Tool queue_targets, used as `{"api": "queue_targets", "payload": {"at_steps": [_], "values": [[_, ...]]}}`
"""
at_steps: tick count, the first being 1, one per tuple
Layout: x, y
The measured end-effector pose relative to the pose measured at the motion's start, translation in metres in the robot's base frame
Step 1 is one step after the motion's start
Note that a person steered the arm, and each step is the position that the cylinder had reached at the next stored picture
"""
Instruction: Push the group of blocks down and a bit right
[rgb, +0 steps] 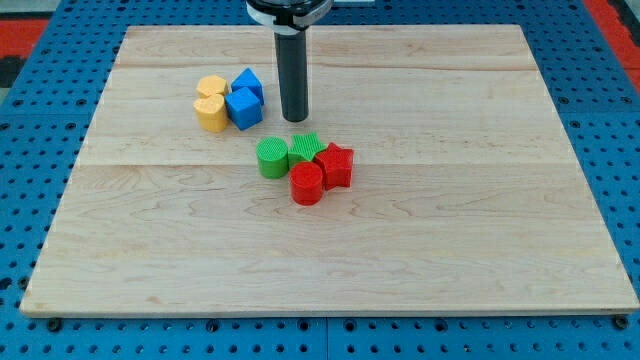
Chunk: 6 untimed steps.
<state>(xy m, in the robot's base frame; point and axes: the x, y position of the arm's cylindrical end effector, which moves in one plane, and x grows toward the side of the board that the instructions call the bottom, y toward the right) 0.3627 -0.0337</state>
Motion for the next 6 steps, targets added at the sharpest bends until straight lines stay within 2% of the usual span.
{"api": "queue_targets", "payload": {"at_steps": [3, 4, 5, 6], "values": [[-0.053, 0.0], [-0.082, -0.026], [-0.102, -0.08], [-0.093, -0.134]]}}
